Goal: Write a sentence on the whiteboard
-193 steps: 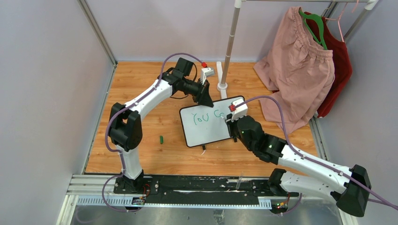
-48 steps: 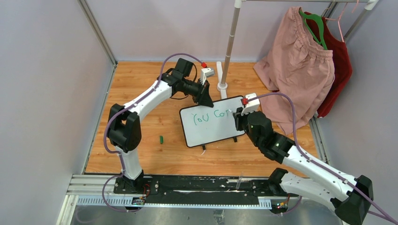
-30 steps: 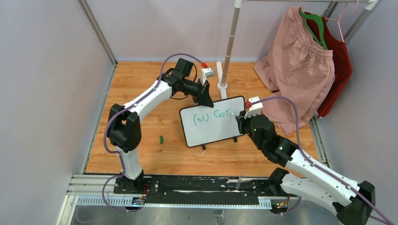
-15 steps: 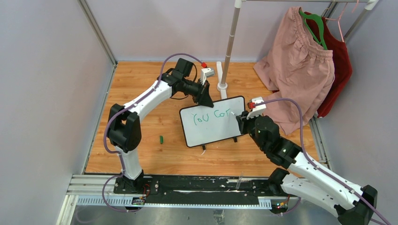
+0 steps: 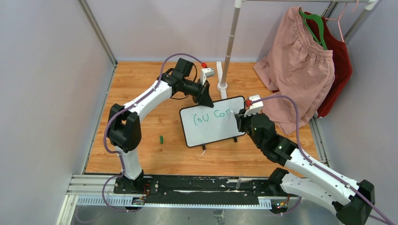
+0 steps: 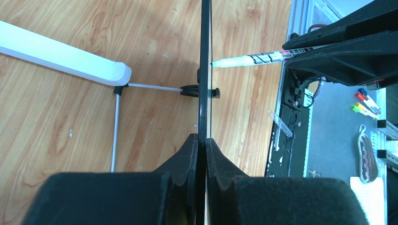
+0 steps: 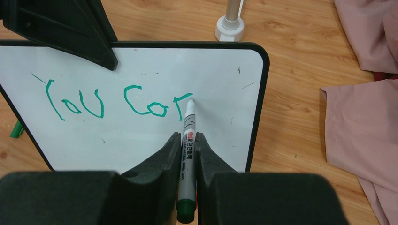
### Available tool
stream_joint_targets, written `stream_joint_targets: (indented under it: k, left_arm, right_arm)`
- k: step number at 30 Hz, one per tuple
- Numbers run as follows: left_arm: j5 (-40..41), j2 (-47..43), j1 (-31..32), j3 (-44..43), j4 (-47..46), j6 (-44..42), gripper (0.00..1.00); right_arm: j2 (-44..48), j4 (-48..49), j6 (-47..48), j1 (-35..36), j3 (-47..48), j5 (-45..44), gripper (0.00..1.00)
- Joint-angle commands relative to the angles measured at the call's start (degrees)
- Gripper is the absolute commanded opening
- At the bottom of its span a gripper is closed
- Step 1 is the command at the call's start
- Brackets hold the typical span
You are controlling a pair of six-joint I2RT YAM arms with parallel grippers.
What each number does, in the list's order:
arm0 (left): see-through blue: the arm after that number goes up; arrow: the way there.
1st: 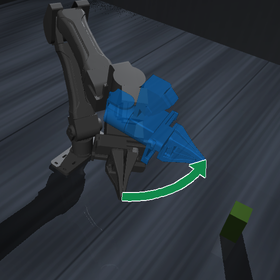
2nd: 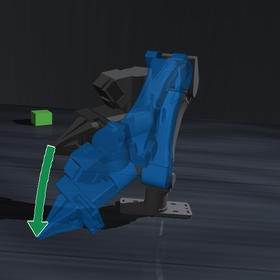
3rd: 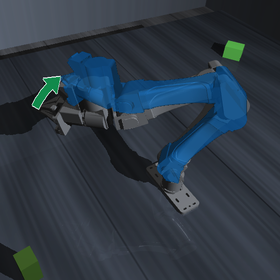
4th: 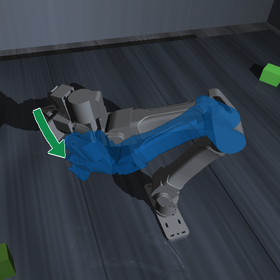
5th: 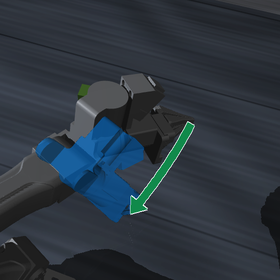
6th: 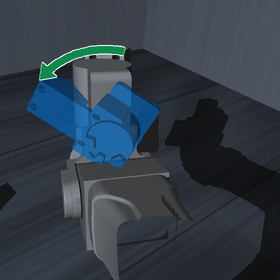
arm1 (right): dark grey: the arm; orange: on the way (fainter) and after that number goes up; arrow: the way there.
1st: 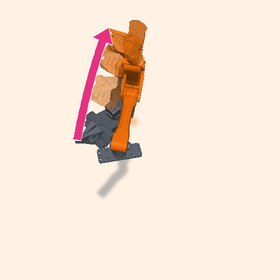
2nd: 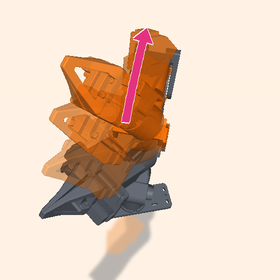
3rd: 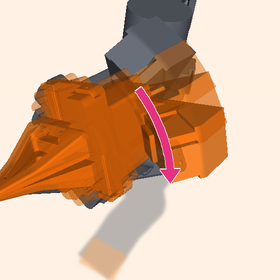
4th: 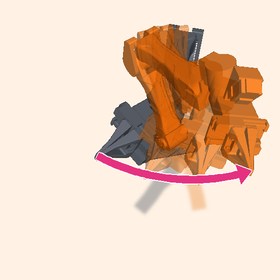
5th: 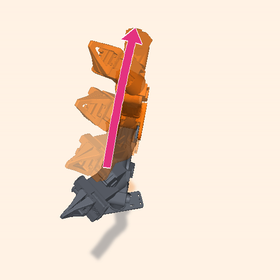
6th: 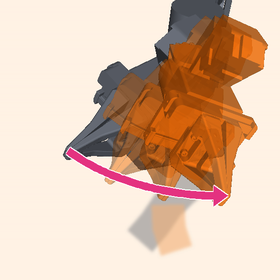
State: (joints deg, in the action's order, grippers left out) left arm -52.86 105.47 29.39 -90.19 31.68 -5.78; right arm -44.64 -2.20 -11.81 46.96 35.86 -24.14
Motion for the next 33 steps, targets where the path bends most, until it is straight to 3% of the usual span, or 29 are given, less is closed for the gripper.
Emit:
stream_joint_targets:
  k: [1, 33]
  left_arm:
    - [-0.4, -2.1, 0.3, 0.6, 0.7, -0.1, 0.0]
    - [-0.5, -2.7, 0.3, 0.5, 0.6, 0.1, 0.0]
  right_arm:
    - [-0.1, 3.4, -0.1, -0.8, 2.3, -2.2, 0.0]
    - [-0.7, 0.0, -2.1, -1.2, 0.7, -1.3, 0.0]
